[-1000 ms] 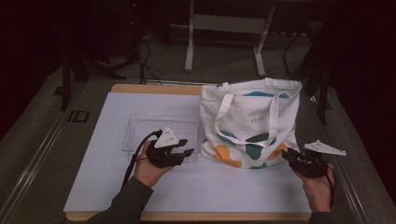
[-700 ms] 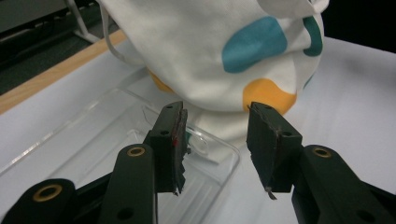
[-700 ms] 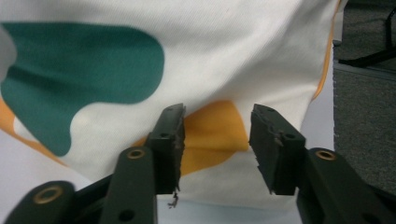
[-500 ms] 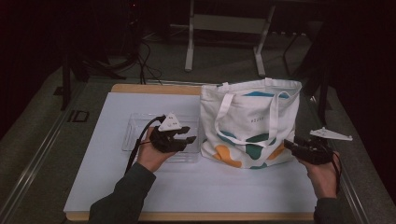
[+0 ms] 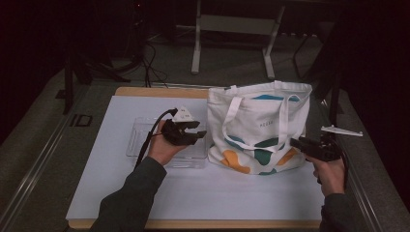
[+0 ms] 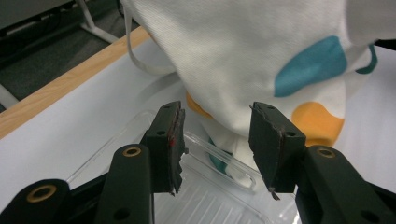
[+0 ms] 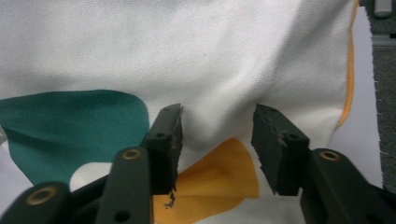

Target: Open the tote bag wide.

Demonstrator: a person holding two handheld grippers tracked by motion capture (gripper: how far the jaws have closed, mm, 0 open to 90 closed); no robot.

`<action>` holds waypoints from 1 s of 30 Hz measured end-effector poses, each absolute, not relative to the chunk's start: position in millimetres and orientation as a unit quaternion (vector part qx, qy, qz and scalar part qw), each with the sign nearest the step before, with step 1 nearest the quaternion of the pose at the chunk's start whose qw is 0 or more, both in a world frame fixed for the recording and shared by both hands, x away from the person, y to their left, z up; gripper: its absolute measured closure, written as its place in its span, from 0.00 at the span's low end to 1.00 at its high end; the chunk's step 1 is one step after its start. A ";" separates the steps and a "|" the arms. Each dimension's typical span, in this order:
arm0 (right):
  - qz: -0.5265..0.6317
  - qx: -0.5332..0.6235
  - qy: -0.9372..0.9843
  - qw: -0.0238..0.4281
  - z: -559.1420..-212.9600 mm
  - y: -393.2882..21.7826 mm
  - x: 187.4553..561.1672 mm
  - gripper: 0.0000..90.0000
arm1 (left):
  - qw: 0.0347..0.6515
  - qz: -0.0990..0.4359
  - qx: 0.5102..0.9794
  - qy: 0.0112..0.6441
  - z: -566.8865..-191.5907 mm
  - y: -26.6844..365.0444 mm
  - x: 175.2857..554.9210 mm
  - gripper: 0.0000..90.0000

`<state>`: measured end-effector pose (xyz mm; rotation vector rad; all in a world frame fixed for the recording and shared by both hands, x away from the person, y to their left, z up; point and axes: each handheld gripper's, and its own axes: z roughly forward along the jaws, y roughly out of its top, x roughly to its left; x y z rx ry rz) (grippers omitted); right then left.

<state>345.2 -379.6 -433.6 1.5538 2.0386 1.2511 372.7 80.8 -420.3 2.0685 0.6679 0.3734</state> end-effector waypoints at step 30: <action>0.420 0.519 0.725 0.168 -427.3 -371.3 342.4 1.00 | 0.452 0.133 0.833 0.289 -406.4 58.2 413.0 0.69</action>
